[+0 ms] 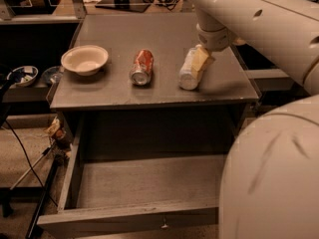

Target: Place blue plastic bottle into top drawer

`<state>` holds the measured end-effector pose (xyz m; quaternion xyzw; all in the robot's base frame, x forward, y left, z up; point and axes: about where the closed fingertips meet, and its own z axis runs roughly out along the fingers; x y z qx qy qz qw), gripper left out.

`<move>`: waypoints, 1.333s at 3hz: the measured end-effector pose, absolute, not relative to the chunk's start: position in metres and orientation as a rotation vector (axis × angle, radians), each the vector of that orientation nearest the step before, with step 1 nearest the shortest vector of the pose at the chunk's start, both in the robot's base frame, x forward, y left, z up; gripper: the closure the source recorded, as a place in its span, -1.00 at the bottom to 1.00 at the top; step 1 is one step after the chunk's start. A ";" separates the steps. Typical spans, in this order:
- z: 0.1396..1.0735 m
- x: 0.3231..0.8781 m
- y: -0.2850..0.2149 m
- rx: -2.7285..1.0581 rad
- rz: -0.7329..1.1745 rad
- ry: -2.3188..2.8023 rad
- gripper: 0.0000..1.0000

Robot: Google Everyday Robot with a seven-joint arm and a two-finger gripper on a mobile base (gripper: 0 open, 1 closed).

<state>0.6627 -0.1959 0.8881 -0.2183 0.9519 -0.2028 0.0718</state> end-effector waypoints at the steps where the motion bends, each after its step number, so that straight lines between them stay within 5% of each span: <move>1: 0.884 0.663 -0.201 -0.744 -0.445 2.817 -1.00; 4: 0.892 0.654 -0.206 -0.838 -0.336 2.719 -1.00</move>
Offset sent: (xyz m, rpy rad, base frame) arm 0.0009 -0.0044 -0.0016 0.0811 -0.0139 0.0599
